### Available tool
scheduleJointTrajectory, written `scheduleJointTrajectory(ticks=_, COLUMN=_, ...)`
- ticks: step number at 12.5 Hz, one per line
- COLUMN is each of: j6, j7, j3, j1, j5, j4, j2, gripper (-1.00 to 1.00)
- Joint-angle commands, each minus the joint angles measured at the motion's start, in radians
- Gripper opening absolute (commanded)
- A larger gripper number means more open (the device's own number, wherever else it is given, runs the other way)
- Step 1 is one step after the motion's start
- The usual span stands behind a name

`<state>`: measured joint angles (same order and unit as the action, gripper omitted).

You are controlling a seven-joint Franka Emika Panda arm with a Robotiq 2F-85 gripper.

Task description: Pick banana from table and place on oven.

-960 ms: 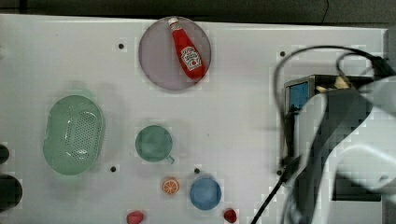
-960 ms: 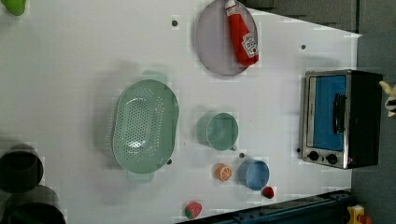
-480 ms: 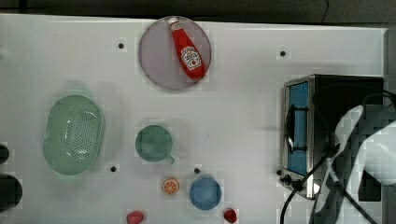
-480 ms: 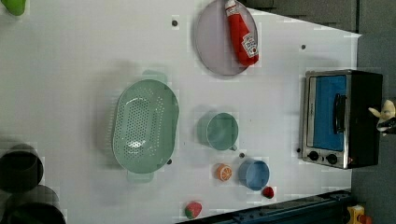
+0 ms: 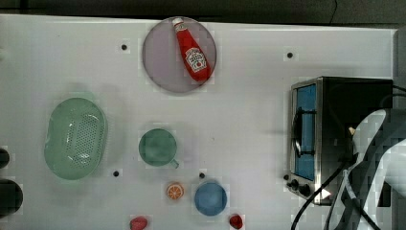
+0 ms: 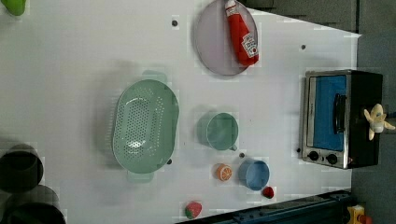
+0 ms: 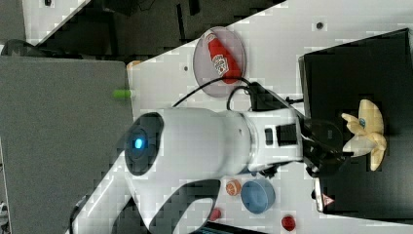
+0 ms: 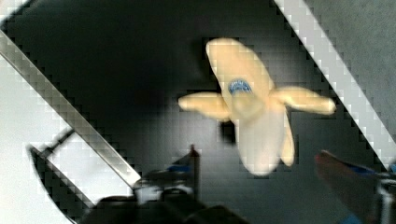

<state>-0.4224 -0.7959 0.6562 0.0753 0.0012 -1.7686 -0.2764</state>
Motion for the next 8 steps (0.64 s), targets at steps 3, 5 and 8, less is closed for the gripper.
scheduleJointTrajectory(ticks=3, j6=0.045, j7=-0.025, j3=-0.05, j1=-0.052, j5=-0.015, j4=0.048, j2=0.134, gripper=1.0)
scheduleJointTrajectory(ticks=5, j6=0.16, j7=0.03, j3=-0.095, j1=-0.088, j5=-0.058, j4=0.046, j2=0.225, gripper=1.0)
scheduleJointTrajectory(ticks=8, j6=0.371, j7=0.362, j3=-0.231, j1=-0.132, j5=-0.064, j4=0.041, j2=0.333, gripper=1.0)
